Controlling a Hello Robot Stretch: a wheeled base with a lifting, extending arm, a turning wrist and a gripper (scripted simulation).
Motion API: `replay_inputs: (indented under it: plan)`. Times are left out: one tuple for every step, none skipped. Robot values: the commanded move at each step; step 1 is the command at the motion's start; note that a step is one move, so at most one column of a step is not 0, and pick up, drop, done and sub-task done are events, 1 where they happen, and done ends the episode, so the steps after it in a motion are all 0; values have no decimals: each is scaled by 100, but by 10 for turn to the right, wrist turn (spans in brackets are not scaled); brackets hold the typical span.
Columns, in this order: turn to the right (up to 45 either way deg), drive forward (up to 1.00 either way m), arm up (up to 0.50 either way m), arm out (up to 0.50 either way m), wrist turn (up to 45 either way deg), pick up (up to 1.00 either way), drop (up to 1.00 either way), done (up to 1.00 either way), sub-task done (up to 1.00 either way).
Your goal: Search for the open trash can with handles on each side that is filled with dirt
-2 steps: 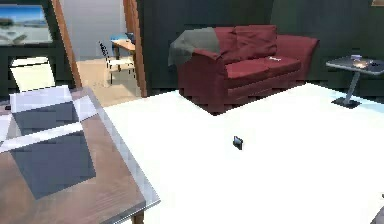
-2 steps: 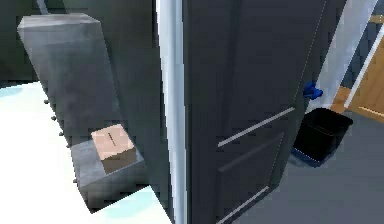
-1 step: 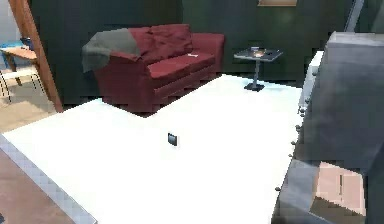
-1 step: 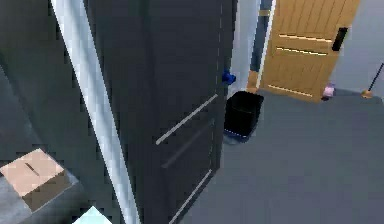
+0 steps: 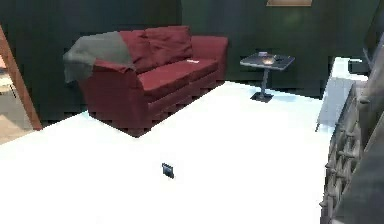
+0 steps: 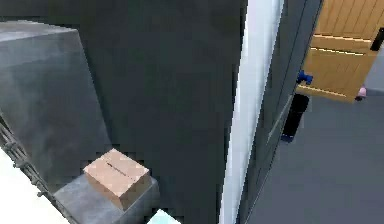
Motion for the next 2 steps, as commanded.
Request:
replay_inputs:
  plan:
    - [-300, 0, 0, 0, 0, 0, 0, 0, 0]
    - [0, 80, 0, 0, 0, 0, 0, 0, 0]
